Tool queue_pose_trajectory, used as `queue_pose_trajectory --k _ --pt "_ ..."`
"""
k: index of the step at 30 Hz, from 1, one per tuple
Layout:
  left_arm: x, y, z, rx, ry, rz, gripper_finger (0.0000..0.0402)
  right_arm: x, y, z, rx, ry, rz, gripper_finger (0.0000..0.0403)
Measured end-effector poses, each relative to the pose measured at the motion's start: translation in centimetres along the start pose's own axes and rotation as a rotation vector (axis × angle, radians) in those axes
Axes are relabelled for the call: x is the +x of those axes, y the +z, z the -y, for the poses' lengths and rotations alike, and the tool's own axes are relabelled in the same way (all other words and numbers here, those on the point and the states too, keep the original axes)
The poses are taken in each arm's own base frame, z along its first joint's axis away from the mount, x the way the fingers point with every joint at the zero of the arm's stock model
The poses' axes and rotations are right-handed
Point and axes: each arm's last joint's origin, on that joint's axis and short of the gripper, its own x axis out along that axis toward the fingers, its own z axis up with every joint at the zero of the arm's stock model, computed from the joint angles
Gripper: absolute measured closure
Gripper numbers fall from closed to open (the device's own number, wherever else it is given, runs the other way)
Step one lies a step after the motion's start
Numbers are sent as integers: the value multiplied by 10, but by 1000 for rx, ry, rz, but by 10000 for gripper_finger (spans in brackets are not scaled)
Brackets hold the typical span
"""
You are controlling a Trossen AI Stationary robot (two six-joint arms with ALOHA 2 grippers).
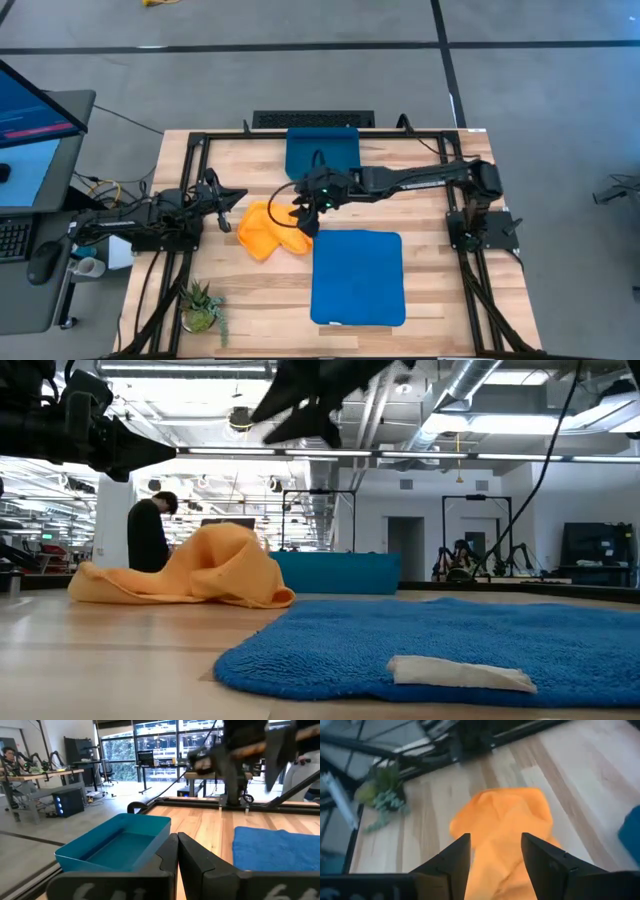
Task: Roll microfiber towels into tight, uniform cylinder then place into a basket
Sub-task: Fold the blue microfiber towel
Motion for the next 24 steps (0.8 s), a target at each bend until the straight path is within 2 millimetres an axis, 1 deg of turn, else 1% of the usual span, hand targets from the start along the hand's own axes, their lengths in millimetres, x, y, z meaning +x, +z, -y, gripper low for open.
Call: queue_pose_trajectory --k 3,7,10,12,17,24 --pt "0 0 0 0 0 -1 401 -17 -4 -15 -70 -12 -45 214" --pt "0 0 0 0 0 -2 401 -38 -13 -32 -152 -125 -94 225" --pt "0 0 0 0 0 -2 401 -50 -25 -42 -217 -228 -158 232" --pt "0 0 0 0 0 -2 402 -56 -34 -47 -237 -258 -182 235" --pt "0 0 0 0 0 -3 401 -70 -66 -51 -242 -258 -237 239" --pt "0 0 0 0 0 -3 402 -87 -106 -45 -213 -297 -195 237"
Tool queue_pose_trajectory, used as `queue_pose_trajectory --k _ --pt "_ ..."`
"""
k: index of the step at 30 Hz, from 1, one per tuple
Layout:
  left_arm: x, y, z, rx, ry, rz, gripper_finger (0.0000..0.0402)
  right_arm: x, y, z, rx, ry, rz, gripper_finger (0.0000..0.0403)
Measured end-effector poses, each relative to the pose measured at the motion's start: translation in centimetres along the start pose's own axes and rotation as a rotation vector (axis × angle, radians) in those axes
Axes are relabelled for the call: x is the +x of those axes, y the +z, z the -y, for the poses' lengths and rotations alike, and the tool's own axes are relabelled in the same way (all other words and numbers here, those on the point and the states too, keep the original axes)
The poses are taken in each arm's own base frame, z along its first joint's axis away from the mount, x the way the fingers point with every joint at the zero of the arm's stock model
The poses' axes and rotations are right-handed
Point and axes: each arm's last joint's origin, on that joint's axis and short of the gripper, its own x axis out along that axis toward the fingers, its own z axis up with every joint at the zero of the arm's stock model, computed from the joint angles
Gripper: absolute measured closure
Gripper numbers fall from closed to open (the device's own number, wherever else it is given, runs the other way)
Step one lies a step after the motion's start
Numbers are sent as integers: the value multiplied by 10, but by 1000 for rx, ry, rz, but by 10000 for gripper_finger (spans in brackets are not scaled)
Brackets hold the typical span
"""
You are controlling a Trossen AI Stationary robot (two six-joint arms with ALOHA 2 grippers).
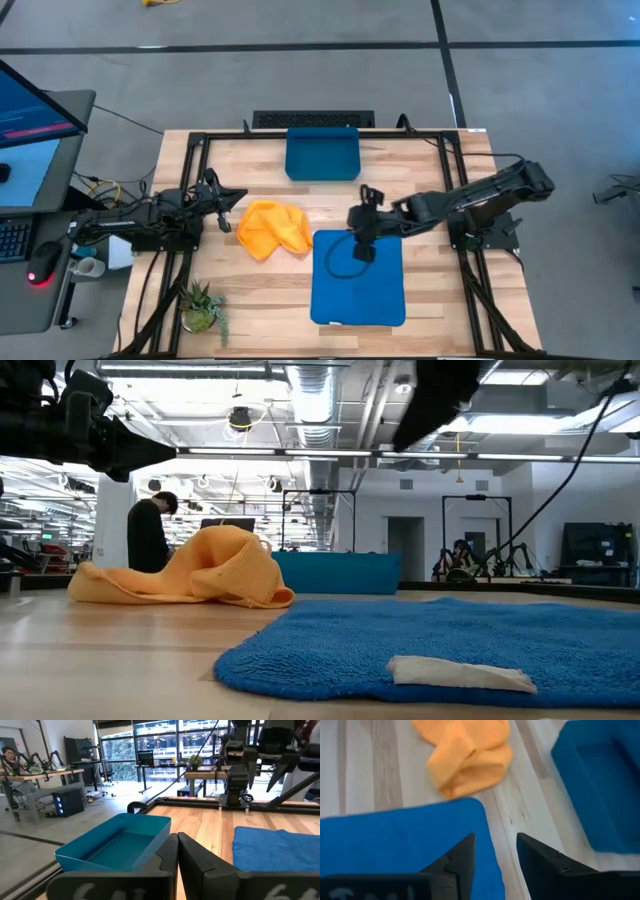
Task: Roll microfiber towels into tight, uniform cylinder then place into a basket
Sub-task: Fold the blue microfiber towel
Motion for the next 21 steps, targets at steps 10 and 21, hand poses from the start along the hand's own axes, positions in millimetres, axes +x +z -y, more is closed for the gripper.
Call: queue_pose_trajectory --k 10,21 --pt "0 0 0 37 -1 2 401 -14 -45 17 13 7 26 237" --pt "0 0 2 -1 -70 1 391 -30 -75 28 9 24 51 238"
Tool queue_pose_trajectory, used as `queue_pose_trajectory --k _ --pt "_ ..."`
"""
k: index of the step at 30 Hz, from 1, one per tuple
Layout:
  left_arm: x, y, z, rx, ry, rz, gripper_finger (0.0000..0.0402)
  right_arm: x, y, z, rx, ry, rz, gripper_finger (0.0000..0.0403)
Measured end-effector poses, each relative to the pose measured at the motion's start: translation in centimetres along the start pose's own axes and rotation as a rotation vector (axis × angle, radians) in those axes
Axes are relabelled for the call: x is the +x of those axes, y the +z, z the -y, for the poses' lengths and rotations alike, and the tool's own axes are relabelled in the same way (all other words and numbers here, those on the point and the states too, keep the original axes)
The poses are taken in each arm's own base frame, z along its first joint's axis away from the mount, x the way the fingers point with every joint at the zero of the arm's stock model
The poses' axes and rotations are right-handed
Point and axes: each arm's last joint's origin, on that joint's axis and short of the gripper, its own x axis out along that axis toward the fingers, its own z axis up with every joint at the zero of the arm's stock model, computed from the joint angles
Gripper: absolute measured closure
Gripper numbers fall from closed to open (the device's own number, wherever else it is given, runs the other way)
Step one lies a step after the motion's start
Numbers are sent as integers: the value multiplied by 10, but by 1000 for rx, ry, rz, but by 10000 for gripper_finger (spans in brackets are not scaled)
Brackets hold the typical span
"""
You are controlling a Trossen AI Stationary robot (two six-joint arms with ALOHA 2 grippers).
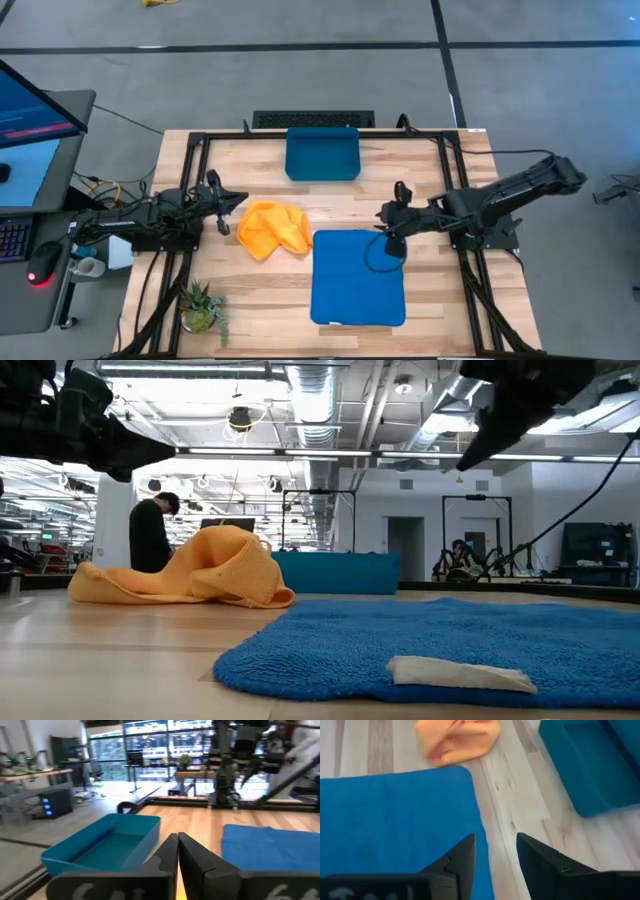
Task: Roll microfiber towels into tight, uniform cylinder then place into a basket
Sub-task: Fold the blue microfiber towel
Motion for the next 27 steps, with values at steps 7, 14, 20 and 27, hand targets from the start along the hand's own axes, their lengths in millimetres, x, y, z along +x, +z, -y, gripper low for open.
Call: queue_pose_trajectory --k 7,14,20,27 --pt "0 0 0 0 -16 1 320 -11 -31 -2 109 50 -1 238" --pt "0 9 2 -125 -69 97 250 -25 -53 -14 143 144 22 236" --pt "5 24 3 -127 -93 243 231 -37 -54 -28 118 168 134 238" --pt "31 45 8 -70 -117 194 230 -45 -51 -44 115 262 216 236"
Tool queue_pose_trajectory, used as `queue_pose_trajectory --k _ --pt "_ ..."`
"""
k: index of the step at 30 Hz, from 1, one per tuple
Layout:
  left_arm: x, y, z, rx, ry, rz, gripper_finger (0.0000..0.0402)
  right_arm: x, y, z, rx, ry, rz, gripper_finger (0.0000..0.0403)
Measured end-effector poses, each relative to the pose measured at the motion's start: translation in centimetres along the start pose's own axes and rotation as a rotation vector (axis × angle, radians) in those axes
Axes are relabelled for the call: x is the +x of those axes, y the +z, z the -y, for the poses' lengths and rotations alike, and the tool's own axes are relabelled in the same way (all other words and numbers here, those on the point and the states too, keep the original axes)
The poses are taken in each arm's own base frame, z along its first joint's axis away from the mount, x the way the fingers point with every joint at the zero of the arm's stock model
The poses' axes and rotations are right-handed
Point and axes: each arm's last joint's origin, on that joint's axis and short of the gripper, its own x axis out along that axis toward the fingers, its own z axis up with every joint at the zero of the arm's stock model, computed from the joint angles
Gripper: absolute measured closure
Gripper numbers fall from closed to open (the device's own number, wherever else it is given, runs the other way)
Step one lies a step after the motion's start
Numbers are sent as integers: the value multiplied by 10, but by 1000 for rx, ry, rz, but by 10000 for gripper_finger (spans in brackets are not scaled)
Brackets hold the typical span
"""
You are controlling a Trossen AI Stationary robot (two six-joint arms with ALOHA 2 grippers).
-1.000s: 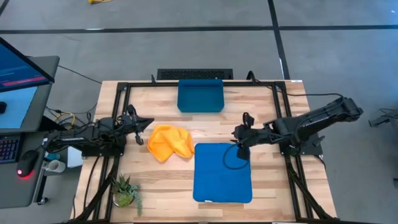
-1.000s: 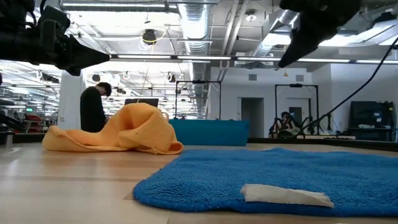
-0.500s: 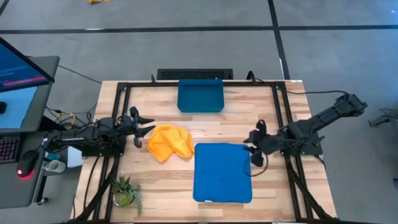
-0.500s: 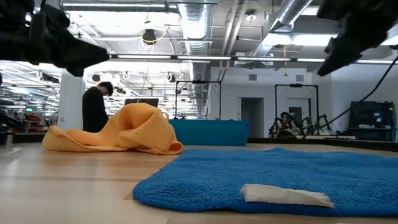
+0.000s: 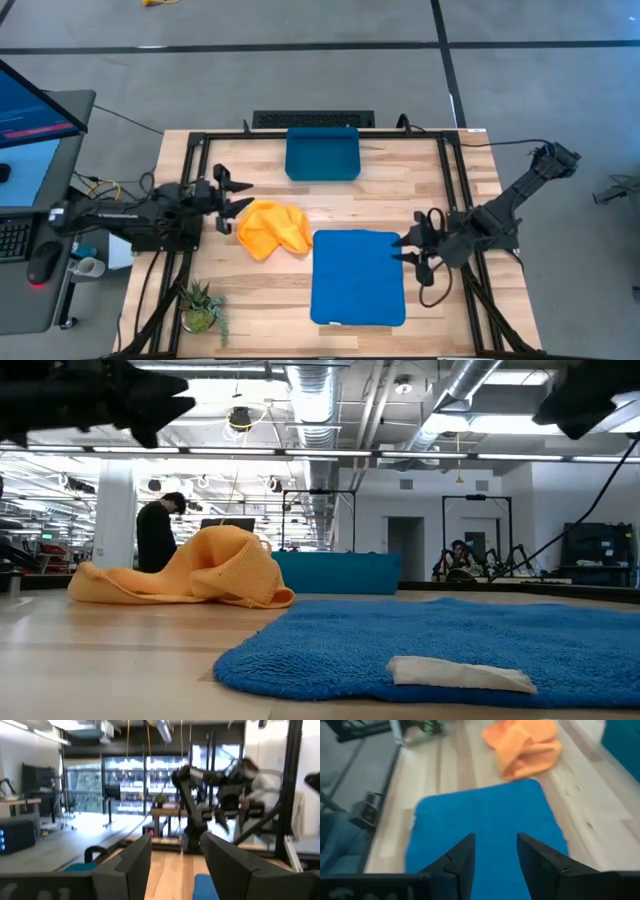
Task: Roll microfiber towels into tight, uniform cylinder then place into a basket
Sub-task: Fold the blue microfiber towel
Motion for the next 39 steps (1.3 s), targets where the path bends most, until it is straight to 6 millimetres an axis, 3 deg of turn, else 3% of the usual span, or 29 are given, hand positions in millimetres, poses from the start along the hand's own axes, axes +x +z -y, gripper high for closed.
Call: queue_pose_trajectory --k 7,12,21,34,39 --pt "56 21 18 92 -116 -151 230 -4 -1 -6 -14 12 28 238" --pt "86 19 47 123 -209 -352 230 -4 -3 -5 -37 -6 20 236" --pt "103 -3 121 146 -220 -493 230 -3 -4 -4 -188 0 -2 237" --pt "149 -54 211 259 -322 -674 230 -5 -6 -7 -122 20 -8 239" --pt "159 -61 234 325 -364 -759 230 -7 -9 -13 -110 51 -12 241"
